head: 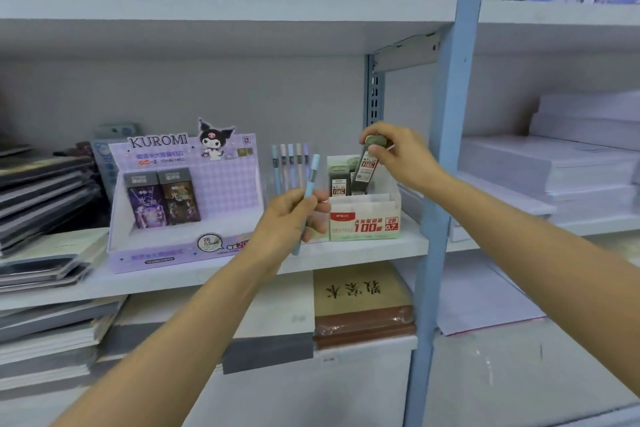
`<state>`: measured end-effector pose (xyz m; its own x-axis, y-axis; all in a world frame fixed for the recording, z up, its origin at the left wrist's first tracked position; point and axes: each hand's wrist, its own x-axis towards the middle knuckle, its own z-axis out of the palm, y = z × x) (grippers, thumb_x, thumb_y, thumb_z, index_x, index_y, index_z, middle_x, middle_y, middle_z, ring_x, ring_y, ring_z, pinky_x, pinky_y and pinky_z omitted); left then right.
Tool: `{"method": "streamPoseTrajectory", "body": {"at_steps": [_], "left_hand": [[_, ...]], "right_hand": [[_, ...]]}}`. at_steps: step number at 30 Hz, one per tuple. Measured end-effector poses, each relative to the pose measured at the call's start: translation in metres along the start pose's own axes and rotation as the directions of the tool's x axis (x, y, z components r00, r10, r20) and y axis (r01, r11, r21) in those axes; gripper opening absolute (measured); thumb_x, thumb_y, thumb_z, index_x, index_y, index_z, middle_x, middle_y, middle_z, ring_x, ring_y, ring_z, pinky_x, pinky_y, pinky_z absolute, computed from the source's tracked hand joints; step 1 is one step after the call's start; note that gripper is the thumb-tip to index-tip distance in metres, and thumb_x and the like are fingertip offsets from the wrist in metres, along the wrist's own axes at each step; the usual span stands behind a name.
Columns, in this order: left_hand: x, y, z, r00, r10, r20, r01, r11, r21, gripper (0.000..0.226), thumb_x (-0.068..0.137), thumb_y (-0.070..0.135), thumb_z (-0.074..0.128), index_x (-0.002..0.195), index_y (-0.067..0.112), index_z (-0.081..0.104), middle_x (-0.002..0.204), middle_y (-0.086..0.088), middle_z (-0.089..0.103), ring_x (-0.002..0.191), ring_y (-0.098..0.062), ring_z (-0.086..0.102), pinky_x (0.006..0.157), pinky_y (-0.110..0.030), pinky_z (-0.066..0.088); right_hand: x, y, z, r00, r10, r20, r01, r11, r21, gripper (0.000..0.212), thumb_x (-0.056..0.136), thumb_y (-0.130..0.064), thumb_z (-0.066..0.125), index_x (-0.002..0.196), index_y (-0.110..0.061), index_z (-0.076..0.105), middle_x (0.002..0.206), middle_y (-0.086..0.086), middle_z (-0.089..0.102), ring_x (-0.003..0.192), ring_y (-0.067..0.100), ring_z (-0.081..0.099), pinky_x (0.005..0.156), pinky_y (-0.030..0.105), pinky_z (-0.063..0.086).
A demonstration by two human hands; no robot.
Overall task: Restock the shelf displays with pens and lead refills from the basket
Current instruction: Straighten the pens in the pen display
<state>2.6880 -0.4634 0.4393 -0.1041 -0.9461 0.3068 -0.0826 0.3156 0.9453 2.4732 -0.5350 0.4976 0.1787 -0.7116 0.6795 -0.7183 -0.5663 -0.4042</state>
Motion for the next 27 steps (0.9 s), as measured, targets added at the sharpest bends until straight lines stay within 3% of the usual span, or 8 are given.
{"method": "streamPoseTrajectory", "body": {"at_steps": [6, 11, 16, 18, 21, 23, 27], "left_hand": [[0.001, -0.005, -0.012, 0.997, 0.036, 0.062, -0.036, 0.999, -0.003, 0.018, 0.100, 0.012, 0.048, 0.108, 0.011, 0.063, 0.089, -0.008, 0.074, 0.065, -0.014, 0.063, 0.057, -0.021, 0.052], [0.000, -0.006, -0.018, 0.992, 0.065, 0.109, -0.063, 0.998, -0.022, 0.017, 0.098, 0.012, 0.051, 0.113, 0.006, 0.058, 0.094, -0.009, 0.075, 0.066, -0.017, 0.066, 0.060, -0.024, 0.056], [-0.001, -0.008, -0.020, 0.991, 0.065, 0.113, -0.058, 0.997, -0.060, 0.011, 0.098, 0.013, 0.051, 0.103, 0.004, 0.048, 0.094, -0.009, 0.075, 0.066, -0.019, 0.068, 0.061, -0.026, 0.057], [-0.003, -0.008, -0.020, 0.993, 0.075, 0.090, -0.070, 0.996, -0.063, 0.011, 0.097, 0.012, 0.053, 0.103, 0.003, 0.048, 0.093, -0.010, 0.075, 0.066, -0.020, 0.068, 0.061, -0.026, 0.057], [-0.005, -0.006, -0.018, 0.996, 0.089, 0.031, -0.088, 0.995, -0.050, 0.014, 0.093, 0.009, 0.060, 0.098, 0.005, 0.047, 0.090, -0.012, 0.075, 0.064, -0.021, 0.068, 0.058, -0.027, 0.056], [-0.007, -0.003, -0.016, 0.996, 0.090, -0.009, -0.090, 0.995, -0.040, 0.020, 0.089, 0.008, 0.066, 0.094, 0.007, 0.046, 0.087, -0.012, 0.075, 0.063, -0.022, 0.069, 0.057, -0.027, 0.055], [-0.014, 0.005, -0.015, 0.993, 0.111, -0.025, -0.112, 0.993, -0.023, 0.019, 0.090, 0.011, 0.065, 0.103, 0.003, 0.054, 0.088, -0.013, 0.075, 0.068, -0.026, 0.071, 0.064, -0.034, 0.059]], "right_hand": [[0.010, 0.004, 0.018, 0.987, 0.066, 0.144, -0.064, 0.998, -0.019, 0.027, 0.094, -0.006, 0.057, 0.118, -0.019, 0.057, 0.102, 0.004, 0.061, 0.087, 0.021, 0.062, 0.082, 0.036, 0.054], [0.008, 0.011, 0.031, 0.994, 0.070, 0.083, -0.061, 0.993, -0.105, 0.017, 0.089, -0.007, 0.065, 0.100, -0.019, 0.058, 0.103, 0.003, 0.061, 0.085, 0.021, 0.060, 0.082, 0.041, 0.054], [0.004, 0.001, 0.033, 0.999, 0.018, -0.035, -0.023, 0.988, -0.154, 0.020, 0.092, -0.023, 0.062, 0.111, -0.019, 0.065, 0.114, 0.001, 0.052, 0.109, 0.015, 0.049, 0.094, 0.030, 0.042], [0.000, -0.016, 0.029, 0.997, 0.018, -0.072, -0.017, 1.000, 0.007, 0.019, 0.092, -0.028, 0.062, 0.109, -0.021, 0.065, 0.108, -0.005, 0.056, 0.098, 0.011, 0.055, 0.088, 0.026, 0.047], [-0.009, -0.050, 0.023, 0.983, 0.060, 0.176, -0.132, 0.889, 0.439, 0.025, 0.087, -0.039, 0.067, 0.103, -0.020, 0.065, 0.089, -0.004, 0.072, 0.078, 0.009, 0.067, 0.071, 0.024, 0.055], [-0.015, -0.066, 0.028, 0.961, 0.031, 0.274, -0.179, 0.827, 0.533, 0.026, 0.083, -0.031, 0.073, 0.099, -0.013, 0.066, 0.079, 0.002, 0.074, 0.070, 0.012, 0.069, 0.067, 0.025, 0.055], [-0.017, -0.079, 0.027, 0.976, 0.048, 0.210, -0.178, 0.733, 0.657, 0.017, 0.085, -0.008, 0.070, 0.101, -0.001, 0.068, 0.085, 0.014, 0.073, 0.073, 0.017, 0.070, 0.067, 0.022, 0.057]]}}
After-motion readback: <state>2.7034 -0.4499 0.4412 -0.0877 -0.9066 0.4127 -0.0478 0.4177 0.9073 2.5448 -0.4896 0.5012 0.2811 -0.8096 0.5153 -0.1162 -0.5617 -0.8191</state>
